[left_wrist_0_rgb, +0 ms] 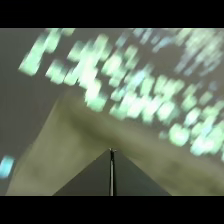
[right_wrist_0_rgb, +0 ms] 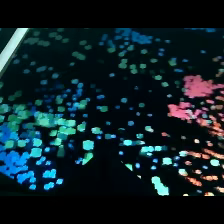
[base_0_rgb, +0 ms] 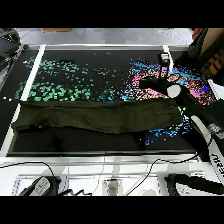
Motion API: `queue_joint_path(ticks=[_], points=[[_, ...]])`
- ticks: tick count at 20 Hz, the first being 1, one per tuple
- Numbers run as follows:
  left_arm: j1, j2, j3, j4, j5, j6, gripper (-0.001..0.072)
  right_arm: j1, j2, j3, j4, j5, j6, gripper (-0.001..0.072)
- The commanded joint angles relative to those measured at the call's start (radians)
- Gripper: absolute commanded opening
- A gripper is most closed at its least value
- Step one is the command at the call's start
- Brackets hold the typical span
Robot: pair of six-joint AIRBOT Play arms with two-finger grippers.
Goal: Fold the clothes and pants, and hang the long-sleeved shirts on hangers.
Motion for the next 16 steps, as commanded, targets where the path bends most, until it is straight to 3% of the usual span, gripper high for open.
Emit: queue_joint_path(ticks=[1, 3, 4, 5, 6, 9, 11, 13, 16], points=[[0.184, 0.048, -0.213, -0.018, -0.076, -0.014, 0.0018, 0.037, -0.004, 0.003, -0.043, 0.007, 0.005, 0.003], [0.28, 0.076, -0.392, -0.109, 0.013, -0.024, 0.0031, 0.023, -0.004, 0.003, -0.055, 0.021, 0.005, 0.003], [0.315, 0.074, -0.469, -0.182, 0.06, -0.026, 0.0222, 0.018, -0.004, 0.003, -0.057, 0.021, 0.005, 0.003], [0.336, 0.067, -0.533, -0.251, 0.106, -0.026, 0.0593, 0.013, -0.004, 0.003, -0.058, 0.019, 0.005, 0.003], [0.349, 0.059, -0.578, -0.302, 0.147, -0.035, 0.0699, 0.012, -0.004, 0.003, -0.059, 0.019, 0.005, 0.003], [0.359, 0.014, -0.655, -0.39, 0.252, -0.115, 0.0696, 0.011, -0.004, 0.003, -0.059, 0.021, 0.005, 0.003], [0.358, -0.033, -0.657, -0.488, 0.286, -0.103, 0.0696, 0.011, -0.004, 0.003, -0.059, 0.02, 0.005, 0.003], [0.357, -0.08, -0.657, -0.597, 0.348, -0.064, 0.0696, 0.011, -0.004, 0.003, -0.059, 0.02, 0.005, 0.003], [0.356, -0.173, -0.656, -0.795, 0.367, 0.082, 0.0696, 0.011, -0.004, 0.003, -0.059, 0.019, 0.005, 0.003]])
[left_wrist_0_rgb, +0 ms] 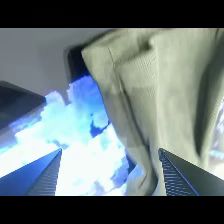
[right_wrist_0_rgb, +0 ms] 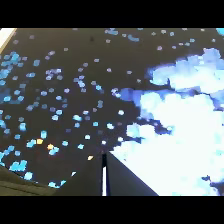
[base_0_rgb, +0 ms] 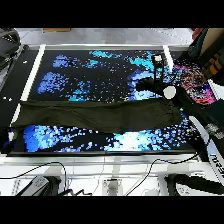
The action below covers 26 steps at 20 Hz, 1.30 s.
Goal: Fold the clothes and pants, and hang the long-sleeved shirts on hangers.
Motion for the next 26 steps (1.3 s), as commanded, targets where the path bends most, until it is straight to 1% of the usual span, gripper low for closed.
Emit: queue_joint_path(ticks=[1, 3, 5, 7, 9, 10, 12, 13, 14, 16, 17, 18, 21, 23, 24, 26], points=[[-0.003, -0.106, -0.01, -0.283, 0.051, 0.176, 0.0696, -0.001, 0.0, 0.0, -0.001, 0.0, 0.0, 0.003], [-0.028, -0.169, -0.009, -0.443, 0.051, 0.329, 0.0695, -0.001, 0.0, 0.0, -0.001, 0.0, 0.0, 0.003], [-0.067, -0.229, -0.008, -0.57, 0.053, 0.441, 0.0695, -0.001, 0.0, 0.0, 0.0, 0.0, 0.0, 0.003], [-0.106, -0.285, 0.005, -0.637, 0.055, 0.509, 0.0695, -0.001, 0.0, 0.0, 0.0, 0.0, 0.0, 0.003], [-0.146, -0.323, 0.032, -0.67, 0.061, 0.579, 0.0696, -0.001, 0.0, 0.0, 0.0, 0.0, 0.0, 0.003], [-0.163, -0.336, 0.05, -0.677, 0.079, 0.601, 0.0695, -0.001, 0.0, 0.0, 0.0, 0.001, 0.0, 0.003], [-0.18, -0.344, 0.082, -0.676, 0.139, 0.608, 0.0693, 0.002, 0.0, 0.0, 0.01, 0.006, 0.001, 0.003], [-0.18, -0.344, 0.099, -0.676, 0.165, 0.631, 0.0675, 0.005, 0.0, 0.0, 0.013, 0.02, 0.001, 0.003], [-0.174, -0.344, 0.118, -0.676, 0.171, 0.658, 0.0545, 0.014, 0.0, 0.0, 0.016, 0.045, 0.001, 0.003], [-0.173, -0.343, 0.167, -0.676, 0.15, 0.699, 0.0173, 0.044, 0.0, 0.0, 0.015, 0.088, 0.001, 0.0029], [-0.18, -0.343, 0.196, -0.676, 0.122, 0.731, 0.0022, 0.062, -0.002, 0.0, 0.016, 0.08, 0.009, 0.0029], [-0.19, -0.343, 0.234, -0.676, 0.095, 0.746, 0.002, 0.079, -0.004, 0.0, 0.017, 0.057, 0.031, 0.0029], [-0.235, -0.337, 0.356, -0.675, -0.007, 0.745, 0.0019, 0.117, -0.032, 0.001, 0.06, -0.025, 0.114, 0.0028], [-0.275, -0.32, 0.427, -0.665, -0.062, 0.745, 0.0018, 0.134, -0.077, 0.022, 0.117, -0.028, 0.135, 0.0028], [-0.299, -0.304, 0.462, -0.665, -0.103, 0.744, 0.0018, 0.138, -0.108, 0.052, 0.171, -0.023, 0.141, 0.0027], [-0.346, -0.256, 0.528, -0.661, -0.247, 0.746, 0.0018, 0.15, -0.16, 0.125, 0.344, -0.064, 0.161, 0.0027]])
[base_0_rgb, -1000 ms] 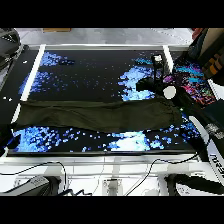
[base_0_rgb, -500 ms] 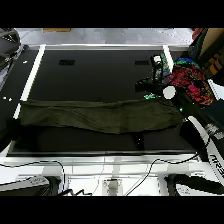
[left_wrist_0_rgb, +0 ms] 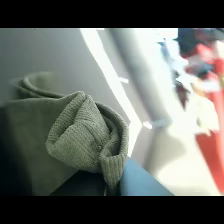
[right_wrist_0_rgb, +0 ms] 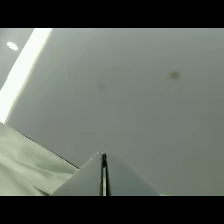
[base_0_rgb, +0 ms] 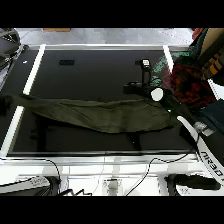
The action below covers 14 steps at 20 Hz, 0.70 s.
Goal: Fold the clothes and pants, and hang the long-sleeved shirts on hangers.
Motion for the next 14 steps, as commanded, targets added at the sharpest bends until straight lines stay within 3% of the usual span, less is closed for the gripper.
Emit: queue_joint_path(ticks=[1, 4, 6, 9, 14], points=[[-0.082, 0.077, 0.122, 0.045, -0.224, 0.02, 0.0018, 0.035, -0.088, 0.109, 0.267, -0.094, 0.039, 0.0026], [-0.153, 0.206, 0.171, 0.414, -0.168, 0.02, 0.0016, 0.112, -0.177, 0.247, 0.358, -0.178, 0.039, 0.0026], [-0.169, 0.288, 0.171, 0.563, -0.114, -0.074, 0.0017, 0.193, -0.264, 0.356, 0.364, -0.183, 0.04, 0.0026], [-0.173, 0.375, 0.171, 0.566, -0.115, -0.113, 0.0018, 0.341, -0.422, 0.501, 0.374, -0.227, 0.04, 0.0025], [-0.18, 0.412, 0.171, 0.536, -0.126, -0.165, 0.0019, 0.566, -0.675, 0.717, 0.543, -0.135, 0.051, 0.0026]])
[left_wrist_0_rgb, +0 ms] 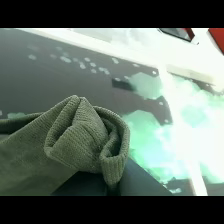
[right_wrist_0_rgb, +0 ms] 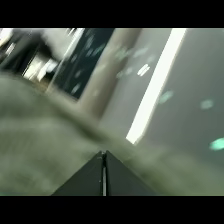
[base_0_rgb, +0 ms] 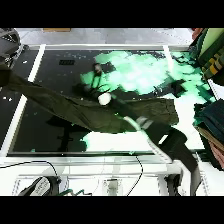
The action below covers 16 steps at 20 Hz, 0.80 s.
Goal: Fold the clothes and pants, and hang the long-sleeved shirts on hangers.
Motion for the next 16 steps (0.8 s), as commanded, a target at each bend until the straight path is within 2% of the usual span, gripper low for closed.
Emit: queue_joint_path(ticks=[1, 3, 6, 10, 13, 16], points=[[-0.008, 0.023, 0.002, 0.012, -0.002, -0.048, 0.0019, 0.161, -0.145, 0.121, 0.152, 0.014, 0.005, 0.0027], [-0.02, 0.019, 0.002, 0.012, -0.002, -0.048, 0.0019, 0.232, -0.152, 0.121, 0.182, -0.05, 0.005, 0.0028], [-0.029, 0.018, 0.002, 0.012, -0.002, -0.048, 0.0019, 0.299, -0.153, 0.121, 0.174, -0.056, 0.004, 0.0027], [-0.03, 0.018, 0.002, 0.022, -0.002, -0.048, 0.0019, 0.262, -0.148, 0.121, 0.174, -0.045, 0.004, 0.0029], [-0.06, -0.006, 0.002, 0.095, -0.015, -0.048, 0.0019, 0.138, -0.128, 0.121, 0.174, 0.084, 0.005, 0.0029], [-0.136, -0.076, 0.001, 0.113, -0.109, -0.038, 0.0019, -0.046, -0.089, 0.121, 0.141, 0.316, 0.004, 0.0029]])
